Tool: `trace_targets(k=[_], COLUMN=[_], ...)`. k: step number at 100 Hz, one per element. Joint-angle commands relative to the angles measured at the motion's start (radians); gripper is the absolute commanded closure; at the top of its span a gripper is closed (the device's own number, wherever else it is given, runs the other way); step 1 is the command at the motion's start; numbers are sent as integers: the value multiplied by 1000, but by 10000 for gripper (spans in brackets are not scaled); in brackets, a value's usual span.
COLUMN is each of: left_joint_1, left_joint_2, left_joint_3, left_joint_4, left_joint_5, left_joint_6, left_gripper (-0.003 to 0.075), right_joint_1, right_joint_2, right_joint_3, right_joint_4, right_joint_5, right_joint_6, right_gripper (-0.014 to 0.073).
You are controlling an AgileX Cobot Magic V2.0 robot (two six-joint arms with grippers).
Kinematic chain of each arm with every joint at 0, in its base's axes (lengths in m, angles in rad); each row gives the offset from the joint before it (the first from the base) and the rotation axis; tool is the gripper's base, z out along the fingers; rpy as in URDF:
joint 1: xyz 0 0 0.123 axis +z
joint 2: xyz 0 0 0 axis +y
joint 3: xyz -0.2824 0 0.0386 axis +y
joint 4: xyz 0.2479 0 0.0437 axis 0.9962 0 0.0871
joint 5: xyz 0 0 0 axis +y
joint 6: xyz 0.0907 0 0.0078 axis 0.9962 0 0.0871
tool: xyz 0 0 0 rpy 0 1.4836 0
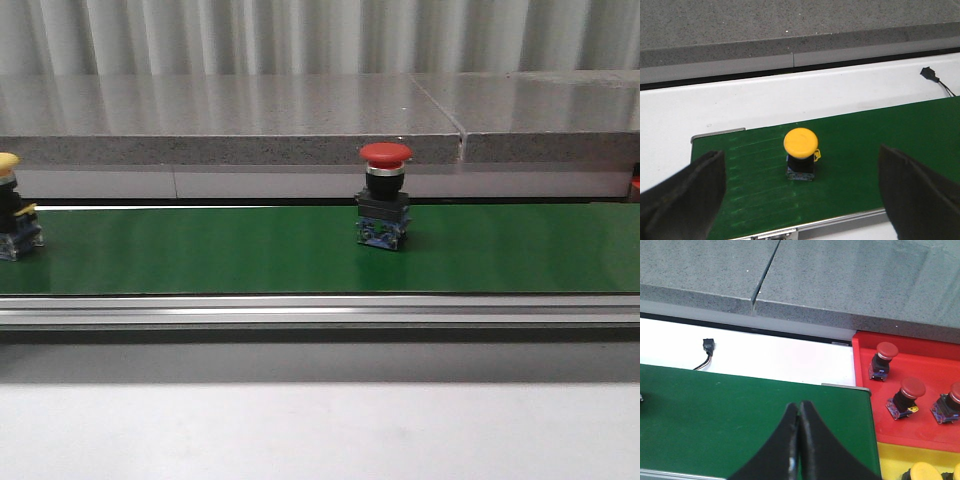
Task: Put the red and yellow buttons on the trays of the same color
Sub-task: 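Set the yellow button on the conveyor and open the left gripper, then grasp the red button at the conveyor's end with the right gripper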
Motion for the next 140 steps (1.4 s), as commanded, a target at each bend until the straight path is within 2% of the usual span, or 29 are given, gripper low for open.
trace_targets(k=[1, 12, 26, 33, 68, 109, 114, 121, 133, 140], left_joint_1=[-8, -8, -8, -8, -8, -8, -8, -8, -8, -8], left_joint_2=[-63, -136, -189, -198, -198, -198, -198, -198, -198, -198], left_joint_3=[20, 72, 110, 119, 121, 121, 121, 121, 121, 121], left_joint_4=[-27, -27, -27, -28, -28, -28, -28, -28, -28, -28], left_joint_5=[-73, -73, -75, -75, -71, -71, -71, -71, -71, -71], left_joint_6=[1, 1, 1, 1, 1, 1, 1, 1, 1, 1], left_gripper=[199, 357, 636, 738, 740, 740, 740, 740, 740, 740], right_joint_1=[0, 0, 3, 3, 3, 3, 3, 3, 3, 3], right_joint_2=[-4, -4, -4, -4, -4, -3, -3, -3, -3, -3], right_joint_3=[-25, -25, -25, -25, -25, -25, -25, -25, -25, -25], right_joint_4=[4, 4, 4, 4, 4, 4, 4, 4, 6, 21], right_joint_5=[-75, -75, -75, -76, -151, -106, -93, -74, -40, -16], right_joint_6=[-4, -4, -4, -4, -4, -4, -4, -4, -4, -4], right_gripper=[662, 662, 662, 662, 662, 648, 608, 497, 193, 46])
